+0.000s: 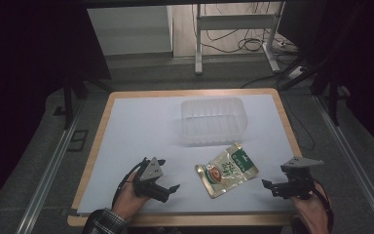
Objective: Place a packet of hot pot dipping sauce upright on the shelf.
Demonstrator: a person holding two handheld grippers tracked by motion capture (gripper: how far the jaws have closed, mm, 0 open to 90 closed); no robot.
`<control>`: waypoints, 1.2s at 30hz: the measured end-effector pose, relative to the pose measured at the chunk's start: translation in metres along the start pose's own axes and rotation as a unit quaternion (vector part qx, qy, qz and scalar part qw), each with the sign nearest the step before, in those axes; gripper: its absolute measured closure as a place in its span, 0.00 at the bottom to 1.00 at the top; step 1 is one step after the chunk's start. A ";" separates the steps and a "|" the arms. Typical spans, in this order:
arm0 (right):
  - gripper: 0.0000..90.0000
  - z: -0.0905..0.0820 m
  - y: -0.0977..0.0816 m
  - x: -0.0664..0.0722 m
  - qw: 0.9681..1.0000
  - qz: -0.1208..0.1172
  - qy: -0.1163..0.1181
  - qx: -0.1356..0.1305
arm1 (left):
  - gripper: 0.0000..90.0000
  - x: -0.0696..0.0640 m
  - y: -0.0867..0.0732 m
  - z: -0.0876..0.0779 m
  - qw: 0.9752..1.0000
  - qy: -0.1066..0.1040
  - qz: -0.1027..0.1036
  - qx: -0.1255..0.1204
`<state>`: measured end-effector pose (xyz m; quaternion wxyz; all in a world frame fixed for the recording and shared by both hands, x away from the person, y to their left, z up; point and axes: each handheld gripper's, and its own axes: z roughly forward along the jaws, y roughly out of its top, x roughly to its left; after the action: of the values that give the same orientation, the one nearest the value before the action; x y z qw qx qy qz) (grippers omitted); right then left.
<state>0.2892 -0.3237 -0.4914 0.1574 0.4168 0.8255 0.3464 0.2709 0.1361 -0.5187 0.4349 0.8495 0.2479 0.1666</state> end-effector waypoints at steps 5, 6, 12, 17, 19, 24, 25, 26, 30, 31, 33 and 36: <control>0.00 0.000 -0.001 -0.003 1.000 -0.005 0.005 -0.013 | 0.03 0.002 -0.001 -0.001 1.000 -0.001 -0.008 -0.004; 0.00 0.000 -0.001 -0.003 1.000 -0.005 0.005 -0.013 | 0.03 0.001 -0.001 -0.001 1.000 -0.002 -0.006 -0.003; 0.00 0.005 -0.003 -0.004 1.000 -0.006 0.003 0.007 | 0.03 0.000 0.000 0.000 1.000 0.000 -0.001 -0.001; 0.00 0.006 -0.004 -0.005 1.000 0.001 0.004 0.009 | 0.03 0.000 0.000 0.000 1.000 0.000 -0.001 -0.002; 0.00 0.006 -0.003 -0.006 1.000 0.009 0.008 0.005 | 0.03 -0.001 0.000 0.000 1.000 -0.001 0.000 -0.001; 0.00 0.005 -0.002 -0.005 1.000 0.007 0.011 -0.004 | 0.03 -0.001 0.000 0.000 1.000 -0.002 0.002 -0.001; 0.00 0.005 -0.001 -0.005 1.000 0.006 0.018 -0.008 | 0.03 -0.001 0.000 0.000 1.000 -0.002 0.002 -0.002; 0.00 0.006 -0.001 -0.004 1.000 0.006 0.020 -0.005 | 0.03 -0.001 0.000 0.000 1.000 -0.002 0.002 -0.002; 0.00 0.008 -0.002 -0.003 1.000 0.005 0.023 0.000 | 0.03 -0.002 0.000 0.000 1.000 -0.003 0.003 -0.002; 0.00 0.009 -0.001 -0.002 1.000 0.006 0.024 -0.001 | 0.03 -0.002 0.000 0.000 1.000 -0.004 0.004 -0.001; 0.00 0.009 0.000 -0.001 1.000 0.006 0.025 -0.003 | 0.03 -0.002 0.000 0.001 1.000 -0.004 0.004 -0.001; 0.00 0.010 0.001 0.001 1.000 0.005 0.024 -0.006 | 0.03 -0.002 0.000 0.001 1.000 -0.005 0.005 -0.001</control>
<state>0.2949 -0.3184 -0.4978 0.1385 0.4115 0.8251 0.3616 0.2694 0.1342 -0.5188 0.4362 0.8509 0.2414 0.1652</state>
